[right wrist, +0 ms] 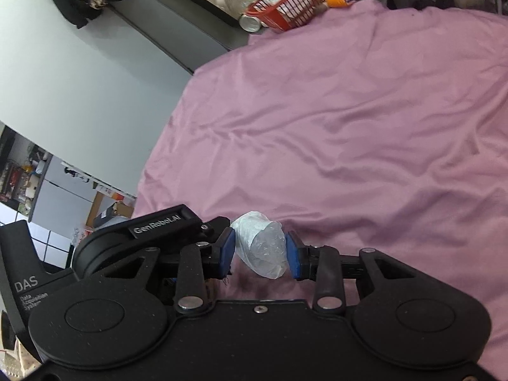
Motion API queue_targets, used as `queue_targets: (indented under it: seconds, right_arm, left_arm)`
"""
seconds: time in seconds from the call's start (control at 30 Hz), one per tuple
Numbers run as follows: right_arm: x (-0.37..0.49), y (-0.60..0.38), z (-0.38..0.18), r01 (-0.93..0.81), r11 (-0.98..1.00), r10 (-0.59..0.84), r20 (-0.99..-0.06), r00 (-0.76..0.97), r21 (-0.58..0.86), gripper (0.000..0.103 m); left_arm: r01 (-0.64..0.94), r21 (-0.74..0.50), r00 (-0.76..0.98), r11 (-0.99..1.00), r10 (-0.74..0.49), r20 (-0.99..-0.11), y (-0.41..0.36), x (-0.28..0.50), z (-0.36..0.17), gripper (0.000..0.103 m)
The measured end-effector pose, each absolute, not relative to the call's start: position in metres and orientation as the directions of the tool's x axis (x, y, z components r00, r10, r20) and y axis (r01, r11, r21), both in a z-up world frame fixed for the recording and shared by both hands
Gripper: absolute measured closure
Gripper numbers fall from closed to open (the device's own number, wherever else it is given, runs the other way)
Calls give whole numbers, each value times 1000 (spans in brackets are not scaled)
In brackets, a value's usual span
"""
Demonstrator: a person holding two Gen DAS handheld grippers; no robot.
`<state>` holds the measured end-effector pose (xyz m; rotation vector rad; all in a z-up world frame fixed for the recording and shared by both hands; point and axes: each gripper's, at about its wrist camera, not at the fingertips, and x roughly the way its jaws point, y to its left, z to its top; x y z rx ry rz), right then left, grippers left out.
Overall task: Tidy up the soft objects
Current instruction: 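Carry the black plush with the left gripper while the right gripper carries the white bag over the box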
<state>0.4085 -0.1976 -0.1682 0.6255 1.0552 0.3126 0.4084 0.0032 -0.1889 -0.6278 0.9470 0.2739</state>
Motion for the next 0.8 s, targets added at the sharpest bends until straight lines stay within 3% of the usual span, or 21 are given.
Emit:
queue_targets:
  seconds: [0.8]
  right_arm:
    - [380, -178, -113, -122, 736, 614, -580, 535, 666, 69]
  left_arm:
    - [-450, -360, 640, 818, 14, -768, 49, 333, -116, 66]
